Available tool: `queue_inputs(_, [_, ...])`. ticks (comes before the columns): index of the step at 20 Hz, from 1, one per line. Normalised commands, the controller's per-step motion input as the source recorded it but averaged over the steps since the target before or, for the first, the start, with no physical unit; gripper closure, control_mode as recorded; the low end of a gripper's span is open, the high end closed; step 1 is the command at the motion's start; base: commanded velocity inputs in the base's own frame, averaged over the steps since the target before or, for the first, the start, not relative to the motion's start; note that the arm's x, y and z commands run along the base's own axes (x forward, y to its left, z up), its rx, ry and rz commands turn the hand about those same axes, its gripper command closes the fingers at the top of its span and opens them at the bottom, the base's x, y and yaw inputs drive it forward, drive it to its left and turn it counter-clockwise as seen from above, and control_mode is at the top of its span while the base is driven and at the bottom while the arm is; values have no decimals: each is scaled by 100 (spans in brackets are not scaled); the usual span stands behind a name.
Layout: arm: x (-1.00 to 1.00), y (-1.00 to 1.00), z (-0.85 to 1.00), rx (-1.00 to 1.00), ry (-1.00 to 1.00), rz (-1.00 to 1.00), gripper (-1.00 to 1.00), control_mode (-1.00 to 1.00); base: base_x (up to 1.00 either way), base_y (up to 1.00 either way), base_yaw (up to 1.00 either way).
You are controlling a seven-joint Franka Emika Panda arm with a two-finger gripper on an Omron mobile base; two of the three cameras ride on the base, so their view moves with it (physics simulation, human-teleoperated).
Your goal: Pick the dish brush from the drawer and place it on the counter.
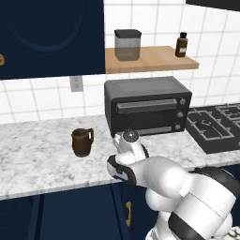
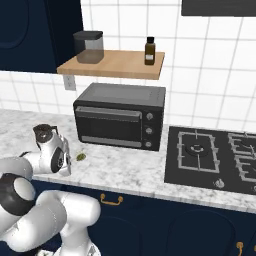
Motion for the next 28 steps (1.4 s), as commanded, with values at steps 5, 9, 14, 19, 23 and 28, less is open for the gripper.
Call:
queue_inputs(5, [53, -5, -52, 0, 3, 0, 100, -100, 0, 0, 0])
queue_inputs(9, [50, -15, -20, 0, 4, 0, 100, -100, 0, 0, 0])
queue_inputs(14, [37, -13, -7, 1, 1, 0, -100, -100, 0, 0, 0])
queue_inputs(19, [-20, -19, 34, 2, -6, 0, -100, -100, 0, 0, 0])
queue_inputs(23, [-50, -49, 100, 4, -9, 0, -100, -100, 0, 0, 0])
queue_inputs(28, [-25, -65, 100, 5, 10, 0, -100, -100, 0, 0, 0])
